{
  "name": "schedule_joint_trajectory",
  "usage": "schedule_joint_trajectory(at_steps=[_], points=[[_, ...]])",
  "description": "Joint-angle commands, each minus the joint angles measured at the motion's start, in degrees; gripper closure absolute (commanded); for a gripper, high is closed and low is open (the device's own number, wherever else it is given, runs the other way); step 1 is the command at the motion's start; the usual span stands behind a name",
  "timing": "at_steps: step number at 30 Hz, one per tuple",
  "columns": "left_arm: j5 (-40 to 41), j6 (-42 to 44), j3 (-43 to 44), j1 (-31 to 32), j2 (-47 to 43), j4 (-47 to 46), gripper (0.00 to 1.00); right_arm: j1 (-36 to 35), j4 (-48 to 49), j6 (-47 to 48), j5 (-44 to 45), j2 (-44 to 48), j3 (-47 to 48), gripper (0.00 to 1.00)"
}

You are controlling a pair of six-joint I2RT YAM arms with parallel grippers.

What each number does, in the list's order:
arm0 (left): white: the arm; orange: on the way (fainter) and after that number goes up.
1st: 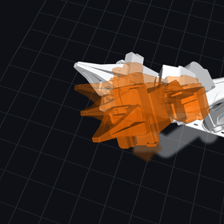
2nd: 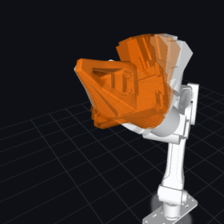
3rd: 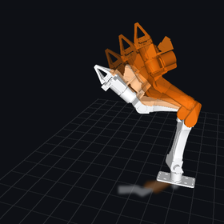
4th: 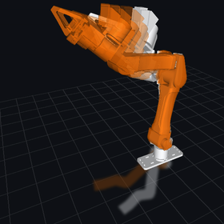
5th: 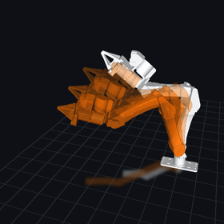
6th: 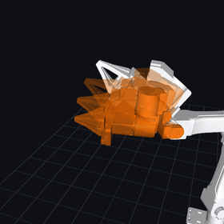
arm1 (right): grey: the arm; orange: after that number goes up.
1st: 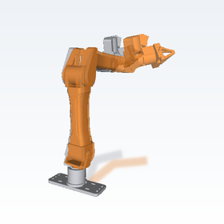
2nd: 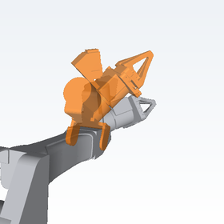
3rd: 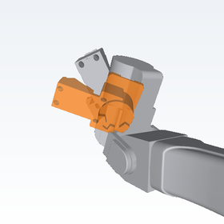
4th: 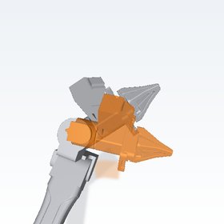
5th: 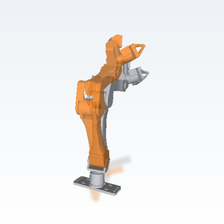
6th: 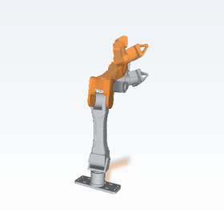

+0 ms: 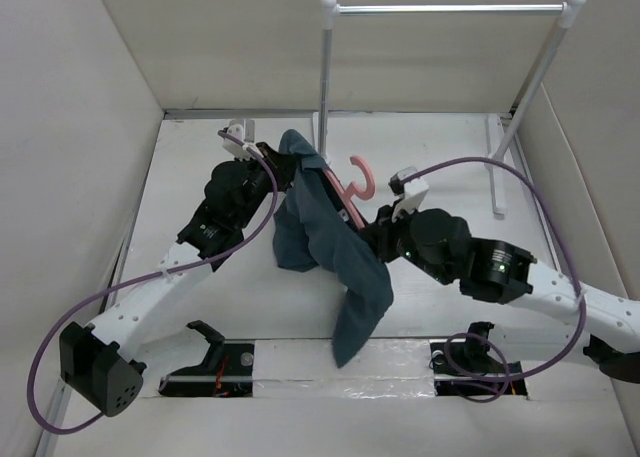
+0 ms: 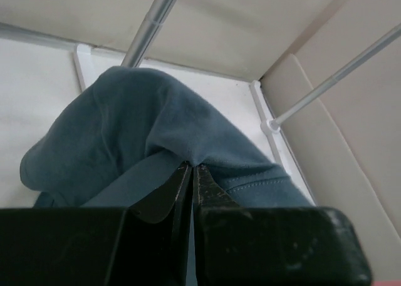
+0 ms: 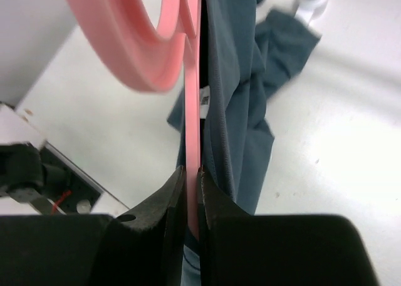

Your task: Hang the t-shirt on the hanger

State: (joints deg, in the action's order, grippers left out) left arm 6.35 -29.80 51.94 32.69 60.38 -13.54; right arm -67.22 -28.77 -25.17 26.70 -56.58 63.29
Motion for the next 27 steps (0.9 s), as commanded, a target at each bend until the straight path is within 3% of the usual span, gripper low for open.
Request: schedule_joint_trajectory(at_steps=[1,5,11,16,19,20,23,27], points=[[-0.63,1.50,6.93,0.01,-1.32,-1.50,1.00,-0.54,-3.03,4.86,4.68,1.39,9.91,1.00],[-1.16,2.47,15.18,0.01,0.96,1.58,1.00,-0.54,-7.25,6.97,-0.05,-3.17,19.84,1.00],[-3.01,4.22,36.27,0.01,8.77,11.07,1.00,-1.94,-18.14,8.56,-5.08,-9.77,38.01,1.00],[-3.36,5.45,53.16,0.01,13.97,19.15,1.00,-5.73,-30.98,9.79,0.28,-16.01,66.56,1.00],[-3.62,5.28,50.90,0.01,13.10,19.08,1.00,-5.73,-28.81,9.44,0.64,-13.58,64.00,1.00],[-3.36,5.28,49.41,0.01,11.88,18.90,1.00,-5.73,-26.71,9.17,0.90,-11.91,57.02,1.00],[-1.96,5.28,43.60,0.01,10.20,18.20,1.00,-5.73,-19.67,8.12,0.99,-7.50,48.01,1.00],[0.06,5.37,40.09,0.01,8.36,18.91,0.85,-4.59,-17.46,7.59,1.33,-6.18,42.54,1.00]])
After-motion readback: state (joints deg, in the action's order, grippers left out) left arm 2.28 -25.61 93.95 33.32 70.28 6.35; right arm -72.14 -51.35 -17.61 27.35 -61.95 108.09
